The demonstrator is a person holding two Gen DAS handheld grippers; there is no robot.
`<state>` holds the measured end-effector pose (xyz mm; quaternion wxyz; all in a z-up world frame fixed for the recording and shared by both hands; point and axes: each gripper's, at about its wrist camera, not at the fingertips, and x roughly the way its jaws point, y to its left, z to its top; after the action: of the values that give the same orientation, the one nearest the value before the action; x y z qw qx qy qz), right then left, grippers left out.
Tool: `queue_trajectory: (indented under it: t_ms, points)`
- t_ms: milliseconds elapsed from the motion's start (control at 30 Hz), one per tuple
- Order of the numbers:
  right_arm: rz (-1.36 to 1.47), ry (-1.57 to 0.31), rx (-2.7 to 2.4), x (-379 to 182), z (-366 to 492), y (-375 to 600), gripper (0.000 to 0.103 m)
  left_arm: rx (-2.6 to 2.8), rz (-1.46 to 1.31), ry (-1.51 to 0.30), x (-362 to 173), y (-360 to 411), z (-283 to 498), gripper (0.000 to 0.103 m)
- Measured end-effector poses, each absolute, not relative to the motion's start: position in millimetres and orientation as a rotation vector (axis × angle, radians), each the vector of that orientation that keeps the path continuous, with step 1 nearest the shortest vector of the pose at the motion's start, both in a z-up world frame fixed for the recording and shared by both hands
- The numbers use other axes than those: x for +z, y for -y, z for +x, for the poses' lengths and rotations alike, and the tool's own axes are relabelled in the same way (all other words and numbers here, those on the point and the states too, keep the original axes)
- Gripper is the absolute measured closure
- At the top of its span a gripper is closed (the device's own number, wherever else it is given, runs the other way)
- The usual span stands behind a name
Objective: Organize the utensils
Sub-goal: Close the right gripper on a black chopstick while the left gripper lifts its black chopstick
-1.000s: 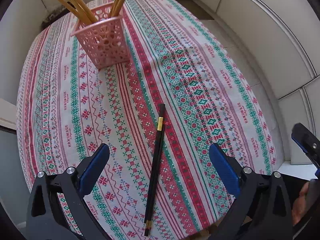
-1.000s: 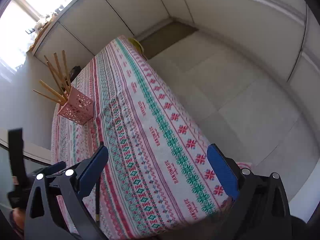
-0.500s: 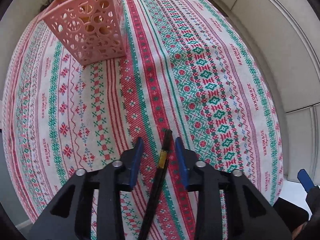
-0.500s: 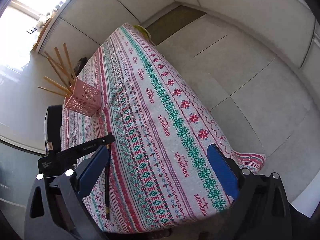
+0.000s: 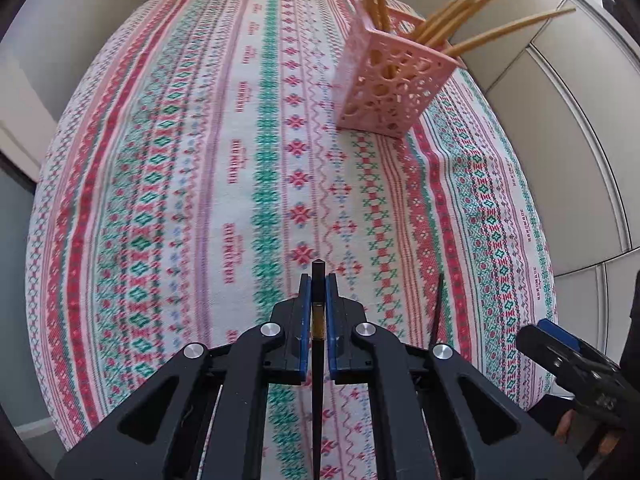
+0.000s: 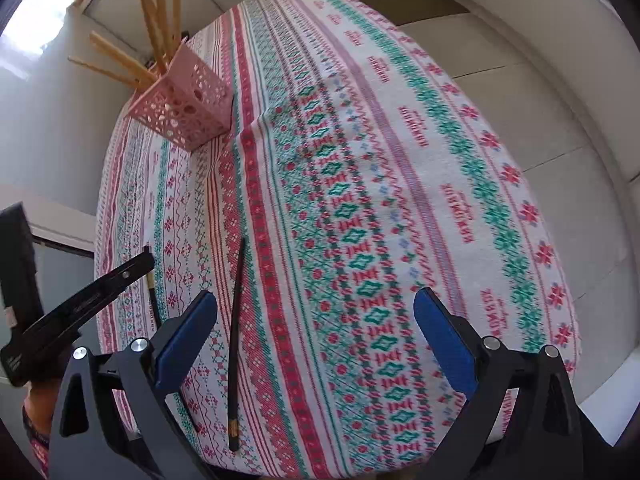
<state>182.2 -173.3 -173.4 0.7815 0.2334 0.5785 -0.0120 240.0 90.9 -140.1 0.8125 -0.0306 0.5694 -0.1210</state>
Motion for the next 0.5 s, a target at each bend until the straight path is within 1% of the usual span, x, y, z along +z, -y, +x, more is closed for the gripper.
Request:
queue_trajectory:
  t_ms: [200,267,300,333,367,400,500]
  points:
    - [0.344,-1.344,-0.111,-195.4,226.1,113.1,0.007,-0.254,-0.098,-1.119,-112.3,-117.7,217.4,0.097]
    - [0.276,-1.321,-0.174,-194.9,231.7,100.9,0.011,-0.241,-0.095,-1.095,-105.3,-121.2,213.0,0.097]
    - [0.24,-1.307,-0.212,-193.2,232.5,96.9,0.024,-0.237,-0.089,-1.08,-101.3,-123.6,212.0,0.097]
    - [0.205,-1.283,-0.238,-189.5,231.8,93.9,0.05,-0.237,-0.085,-1.068,-99.3,-121.5,210.3,0.097]
    - [0.21,-1.274,-0.206,-187.2,233.2,90.6,0.068,-0.241,-0.079,-1.057,-96.0,-119.0,209.9,0.097]
    - [0.227,-1.29,-0.179,-186.6,234.1,91.9,0.098,-0.248,-0.076,-1.048,-94.5,-115.0,209.4,0.097]
    - [0.384,-1.297,-0.129,-185.6,231.7,111.9,0.099,-0.269,-0.075,-1.027,-87.0,-113.3,204.9,0.097]
